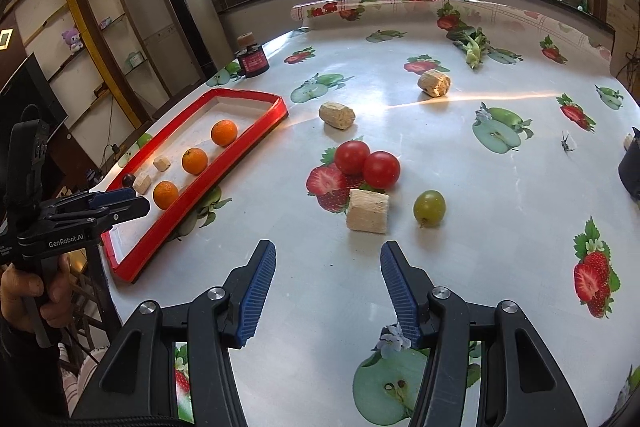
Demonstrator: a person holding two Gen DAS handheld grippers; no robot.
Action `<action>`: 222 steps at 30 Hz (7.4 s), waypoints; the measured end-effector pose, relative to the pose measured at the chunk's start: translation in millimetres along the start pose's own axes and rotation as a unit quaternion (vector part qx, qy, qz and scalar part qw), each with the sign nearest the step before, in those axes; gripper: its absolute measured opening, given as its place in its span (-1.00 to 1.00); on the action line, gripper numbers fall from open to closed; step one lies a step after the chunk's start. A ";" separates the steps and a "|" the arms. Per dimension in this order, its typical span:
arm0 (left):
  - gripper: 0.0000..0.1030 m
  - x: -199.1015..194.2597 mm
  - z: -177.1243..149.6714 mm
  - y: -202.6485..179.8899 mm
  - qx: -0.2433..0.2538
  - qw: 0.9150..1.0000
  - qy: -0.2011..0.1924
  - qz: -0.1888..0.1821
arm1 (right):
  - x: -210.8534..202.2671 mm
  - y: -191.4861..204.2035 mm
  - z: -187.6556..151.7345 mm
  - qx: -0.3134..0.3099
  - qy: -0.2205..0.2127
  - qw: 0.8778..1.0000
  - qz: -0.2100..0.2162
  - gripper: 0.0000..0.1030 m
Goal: Organize fruits
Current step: 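Withdraw both open tools from the tray toward the tomatoes, then grasp a red tomato with the right tool while the left tool grasps another tomato, then carry both red tomatoes into the red tray and open both tools, then withdraw both open tools from the tray toward the beige blocks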
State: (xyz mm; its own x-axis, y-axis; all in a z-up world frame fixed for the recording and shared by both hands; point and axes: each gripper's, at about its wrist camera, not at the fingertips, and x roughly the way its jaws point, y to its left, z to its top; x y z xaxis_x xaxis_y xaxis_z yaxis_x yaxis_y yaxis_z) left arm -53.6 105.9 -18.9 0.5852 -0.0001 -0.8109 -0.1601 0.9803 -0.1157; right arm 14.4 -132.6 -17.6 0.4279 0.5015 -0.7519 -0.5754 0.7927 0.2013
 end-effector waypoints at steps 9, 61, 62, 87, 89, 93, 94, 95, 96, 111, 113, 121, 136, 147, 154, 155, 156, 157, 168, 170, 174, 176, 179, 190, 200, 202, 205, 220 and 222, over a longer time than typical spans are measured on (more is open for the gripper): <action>-0.04 17.6 12.7 -37.0 0.018 0.999 0.011 -0.036 | 0.1 -32.9 -0.4 0.025 -0.004 0.999 -0.027 0.09; -0.45 103.1 81.6 -124.3 0.076 0.991 0.028 -0.109 | 10.0 -84.9 41.3 0.081 -0.040 0.996 -0.021 -0.38; -0.45 99.7 80.7 -121.0 0.074 0.991 0.026 -0.105 | 9.3 -82.3 41.5 0.079 -0.041 0.996 -0.019 -0.38; -0.44 39.9 58.4 -41.6 0.030 0.998 -0.014 -0.045 | 24.7 0.8 53.6 0.008 -0.031 0.999 0.017 -0.38; -0.44 36.7 57.7 -33.5 0.026 0.999 -0.016 -0.040 | 27.7 8.3 55.5 0.002 -0.029 0.999 0.021 -0.38; -0.44 31.6 55.5 -18.5 0.018 0.999 -0.019 -0.027 | 34.0 24.1 57.9 -0.011 -0.024 0.999 0.029 -0.38; -0.44 30.6 54.8 -15.0 0.016 0.999 -0.020 -0.025 | 35.7 27.9 58.4 -0.015 -0.022 0.999 0.032 -0.38; -0.44 29.7 54.2 -11.5 0.014 0.999 -0.021 -0.022 | 37.2 31.3 59.0 -0.018 -0.021 0.999 0.034 -0.38; -0.44 28.9 53.4 -8.4 0.012 1.000 -0.021 -0.020 | 38.8 34.8 59.7 -0.021 -0.020 0.999 0.035 -0.38; -0.44 24.7 47.2 27.3 -0.012 1.000 -0.021 -0.002 | 54.7 69.7 72.3 -0.049 -0.013 0.997 0.052 -0.38; -0.44 24.6 46.7 30.7 -0.014 1.000 -0.021 0.000 | 57.1 72.3 73.4 -0.052 -0.012 0.997 0.054 -0.38; -0.44 27.8 47.5 45.5 -0.026 0.999 -0.019 0.005 | 67.9 81.3 79.4 -0.061 -0.006 0.996 0.058 -0.38; -0.44 35.8 57.3 90.7 -0.066 0.998 -0.015 0.019 | 103.8 97.9 103.1 -0.074 0.010 0.995 0.068 -0.39; -0.44 57.5 91.6 118.7 -0.086 0.996 -0.009 0.023 | 149.5 121.1 143.7 -0.082 0.024 0.993 0.076 -0.39; -0.44 85.1 95.5 120.1 -0.089 0.996 0.015 0.022 | 183.5 127.6 153.4 -0.081 0.039 0.994 0.067 -0.38; -0.44 88.0 95.0 119.6 -0.087 0.996 0.018 0.022 | 187.2 127.4 153.2 -0.081 0.041 0.994 0.065 -0.38; -0.44 90.7 94.3 119.2 -0.086 0.996 0.021 0.023 | 190.8 126.4 152.9 -0.079 0.044 0.994 0.064 -0.38; -0.44 93.0 93.8 118.6 -0.084 0.996 0.024 0.022 | 194.1 125.3 152.5 -0.078 0.047 0.994 0.063 -0.38; -0.41 98.1 91.7 118.8 -0.089 0.995 0.029 0.024 | 211.8 118.6 149.6 -0.069 0.065 0.993 0.065 -0.34; -0.35 98.9 90.7 118.4 -0.093 0.995 0.032 0.025 | 210.6 117.3 149.6 -0.066 0.065 0.993 0.067 -0.33; -0.30 94.2 86.1 114.3 -0.090 0.995 0.031 0.036 | 202.8 116.0 147.5 -0.067 0.061 0.994 0.068 -0.19; -0.30 90.6 84.3 111.9 -0.090 0.995 0.029 0.037 | 196.7 114.6 146.3 -0.064 0.056 0.994 0.069 -0.16; -0.07 84.9 81.6 110.1 -0.093 0.995 0.025 0.040 | 186.2 112.1 144.3 -0.062 0.050 0.994 0.070 -0.16; -0.04 54.5 73.7 95.9 -0.090 0.995 -0.003 0.041 | 137.5 100.0 129.7 -0.057 0.023 0.996 0.071 -0.16; -0.04 36.6 62.4 67.6 -0.073 0.997 -0.016 0.027 | 98.1 82.2 102.9 -0.051 0.007 0.997 0.058 0.01; -0.04 35.3 60.8 62.6 -0.069 0.997 -0.015 0.024 | 92.2 76.6 97.3 -0.046 0.006 0.997 0.057 0.01; -0.04 32.8 57.9 55.5 -0.064 0.998 -0.015 0.022 | 84.4 69.0 89.5 -0.040 0.005 0.998 0.054 0.01; -0.04 25.3 49.4 19.4 -0.040 0.999 -0.015 -0.004 | 47.6 20.8 46.2 -0.001 0.003 1.000 0.016 0.07; -0.04 25.7 48.0 12.9 -0.035 0.999 -0.014 -0.008 | 42.9 12.3 41.0 0.005 0.004 1.000 0.010 0.08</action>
State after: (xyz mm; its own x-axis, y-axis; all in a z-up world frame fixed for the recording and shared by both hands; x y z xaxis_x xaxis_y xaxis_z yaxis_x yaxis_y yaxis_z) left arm -2.4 128.0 -13.7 0.6107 -0.0097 -0.7918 -0.2049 0.9639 -0.1698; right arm 54.3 -87.0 -21.6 0.4114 0.5144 -0.7524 -0.5761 0.7865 0.2227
